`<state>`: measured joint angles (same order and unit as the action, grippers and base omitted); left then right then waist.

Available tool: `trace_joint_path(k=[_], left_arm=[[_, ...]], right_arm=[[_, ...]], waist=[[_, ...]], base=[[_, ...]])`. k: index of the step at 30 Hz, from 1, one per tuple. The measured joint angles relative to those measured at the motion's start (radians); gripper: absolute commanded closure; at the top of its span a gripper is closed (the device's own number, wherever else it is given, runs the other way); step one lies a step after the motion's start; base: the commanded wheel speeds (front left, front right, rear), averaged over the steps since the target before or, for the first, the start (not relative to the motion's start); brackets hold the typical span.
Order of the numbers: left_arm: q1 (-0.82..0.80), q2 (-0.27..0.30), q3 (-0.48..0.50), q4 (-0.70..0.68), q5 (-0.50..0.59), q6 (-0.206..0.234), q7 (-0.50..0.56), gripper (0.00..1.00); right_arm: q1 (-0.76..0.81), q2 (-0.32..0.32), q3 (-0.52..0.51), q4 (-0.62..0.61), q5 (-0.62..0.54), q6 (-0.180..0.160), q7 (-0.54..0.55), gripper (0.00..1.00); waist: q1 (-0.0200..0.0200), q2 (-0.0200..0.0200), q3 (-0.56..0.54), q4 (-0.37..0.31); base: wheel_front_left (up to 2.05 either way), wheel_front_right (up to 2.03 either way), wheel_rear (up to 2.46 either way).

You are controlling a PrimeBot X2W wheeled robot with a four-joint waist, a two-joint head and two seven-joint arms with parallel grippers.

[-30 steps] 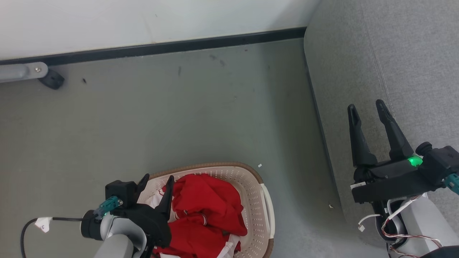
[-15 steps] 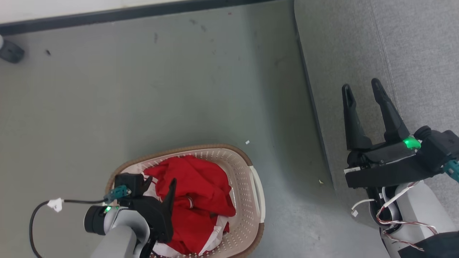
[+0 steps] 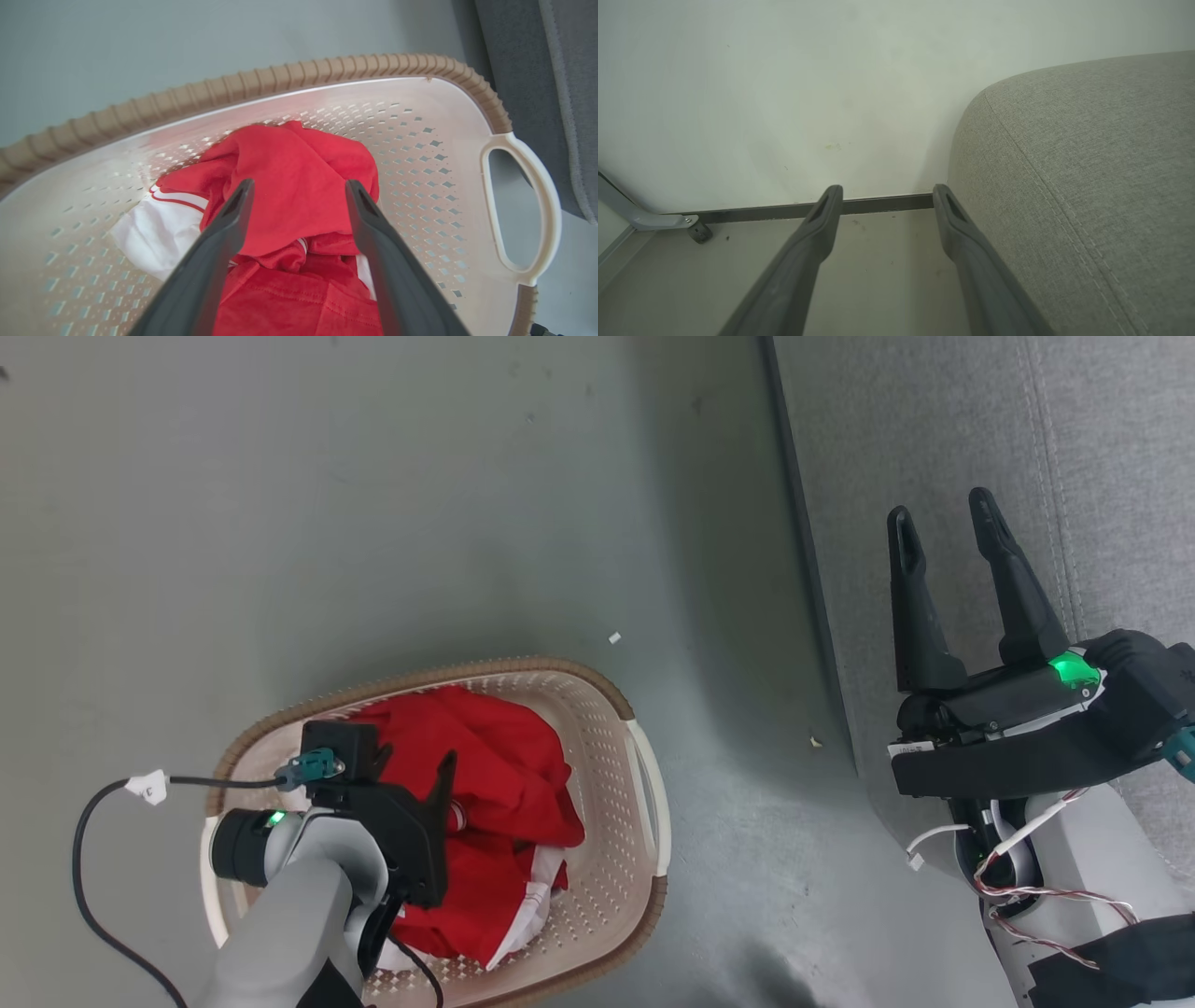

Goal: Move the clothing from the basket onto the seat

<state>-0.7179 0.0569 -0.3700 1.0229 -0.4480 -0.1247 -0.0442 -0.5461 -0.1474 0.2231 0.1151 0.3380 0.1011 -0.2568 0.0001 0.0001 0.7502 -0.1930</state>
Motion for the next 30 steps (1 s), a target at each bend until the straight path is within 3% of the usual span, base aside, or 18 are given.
trace_joint_path(k=[13,30], left_arm=[[-0.058,0.001,-0.024,0.074,-0.018,0.0,0.017,0.0],[-0.129,0.0,-0.042,0.151,-0.017,0.0,0.007,0.0]], right_arm=[[-0.015,0.024,-0.008,-0.003,-0.013,0.005,0.0,0.0],[-0.022,0.047,-0.007,-0.008,-0.031,0.01,0.0,0.0]], waist=[[0.0,0.0001,0.099,-0.048],[-0.0001,-0.0001,0.146,-0.085]], base=[[0.0,0.0,0.0],[0.0,0.0,0.0]])
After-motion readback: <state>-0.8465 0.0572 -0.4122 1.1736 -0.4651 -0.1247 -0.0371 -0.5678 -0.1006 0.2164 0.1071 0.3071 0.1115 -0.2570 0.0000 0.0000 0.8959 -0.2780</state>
